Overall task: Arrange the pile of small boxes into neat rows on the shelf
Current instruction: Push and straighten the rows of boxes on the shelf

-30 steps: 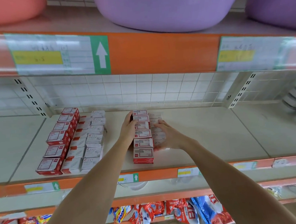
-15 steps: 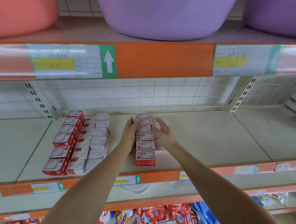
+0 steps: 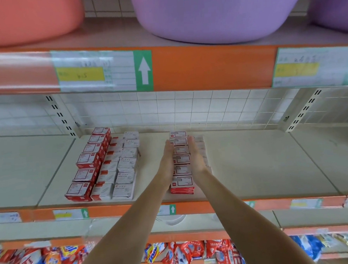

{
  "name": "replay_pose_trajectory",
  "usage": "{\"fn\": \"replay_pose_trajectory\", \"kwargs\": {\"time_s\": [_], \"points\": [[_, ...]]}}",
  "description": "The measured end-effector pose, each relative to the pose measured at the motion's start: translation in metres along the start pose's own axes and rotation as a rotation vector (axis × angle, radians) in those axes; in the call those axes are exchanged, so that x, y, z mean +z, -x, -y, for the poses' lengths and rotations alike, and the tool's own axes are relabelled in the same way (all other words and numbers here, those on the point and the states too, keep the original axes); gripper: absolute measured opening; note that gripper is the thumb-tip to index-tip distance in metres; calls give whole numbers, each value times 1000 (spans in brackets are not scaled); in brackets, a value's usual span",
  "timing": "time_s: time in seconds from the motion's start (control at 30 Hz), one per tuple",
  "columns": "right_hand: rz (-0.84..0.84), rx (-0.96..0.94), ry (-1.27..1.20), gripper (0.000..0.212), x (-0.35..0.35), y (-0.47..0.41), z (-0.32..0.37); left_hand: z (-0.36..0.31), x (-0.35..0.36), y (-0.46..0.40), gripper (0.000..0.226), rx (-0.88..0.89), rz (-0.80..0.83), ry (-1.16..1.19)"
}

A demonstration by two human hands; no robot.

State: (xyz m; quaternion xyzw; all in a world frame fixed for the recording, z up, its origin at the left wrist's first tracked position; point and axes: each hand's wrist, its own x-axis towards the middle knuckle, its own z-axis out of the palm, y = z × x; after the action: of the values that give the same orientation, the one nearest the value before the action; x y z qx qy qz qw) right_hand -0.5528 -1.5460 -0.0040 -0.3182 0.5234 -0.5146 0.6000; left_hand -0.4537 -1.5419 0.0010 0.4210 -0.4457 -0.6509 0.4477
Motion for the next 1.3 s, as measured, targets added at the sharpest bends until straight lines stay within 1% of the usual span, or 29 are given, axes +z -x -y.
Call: {"fn": "replay_pose_trajectory", "kwargs": {"time_s": [0.07,0.13,0.17,0.23,0.37,0.47,0.57,0.67,0.7,0.77,0.83,0.9,0.93,1.0,1.03,1.07,1.1,1.13,1.2,1.23,1.27,1.3], "points": [[15,9,-58,67,0,1,1,0,-1,0,53,-1,-37,-6],[30,36,-70,65,-1,0,1,1,-1,-2,55,11,-33,-17],[32,42,-59,66,0,2,3,-1,0,-1,53,22,-40,-30],[60,39,-41,67,0,3,6,-2,-1,-2,42,38,-41,-60],[63,15,-19,56,-8,7,13,-3,-10,-9,33,7,-56,-158],[38,-26,87,64,-10,10,13,-6,-14,-4,30,7,-74,-168],[-21,-65,92,65,-10,14,1,-1,-13,7,30,23,-84,-101],[-34,-92,125,77,-2,24,-7,8,-7,13,31,1,-90,-100],[-37,-100,153,77,1,28,-6,8,-4,14,33,5,-89,-106],[-44,-85,159,75,3,28,-6,9,-1,15,36,23,-79,-138],[-43,-48,132,74,-1,25,-5,5,-1,15,34,-7,-89,-134],[-26,-36,159,65,-9,17,-4,0,-6,12,32,-22,-99,-172],[-18,-41,189,57,-12,18,1,-3,-10,11,32,-15,-74,-209],[-45,-81,251,38,-17,24,13,-9,-16,11,31,15,-32,-292],[-57,-118,308,32,-21,27,18,-15,-17,15,32,42,-1,-326],[-55,-159,390,34,-25,28,23,-19,-18,17,35,82,47,-393],[-50,-189,507,42,-32,27,25,-22,-21,21,41,145,119,-501],[-43,-211,629,50,-38,28,28,-25,-24,23,54,203,201,-672],[-43,-227,860,60,-46,30,33,-24,-31,26,98,278,363,-1122],[-44,-239,973,61,-49,32,36,-22,-34,26,115,285,438,-1323],[-37,-244,1084,61,-51,33,37,-19,-35,28,124,269,489,-1454],[-31,-239,1169,60,-51,36,38,-17,-36,30,127,276,506,-1511]]}}
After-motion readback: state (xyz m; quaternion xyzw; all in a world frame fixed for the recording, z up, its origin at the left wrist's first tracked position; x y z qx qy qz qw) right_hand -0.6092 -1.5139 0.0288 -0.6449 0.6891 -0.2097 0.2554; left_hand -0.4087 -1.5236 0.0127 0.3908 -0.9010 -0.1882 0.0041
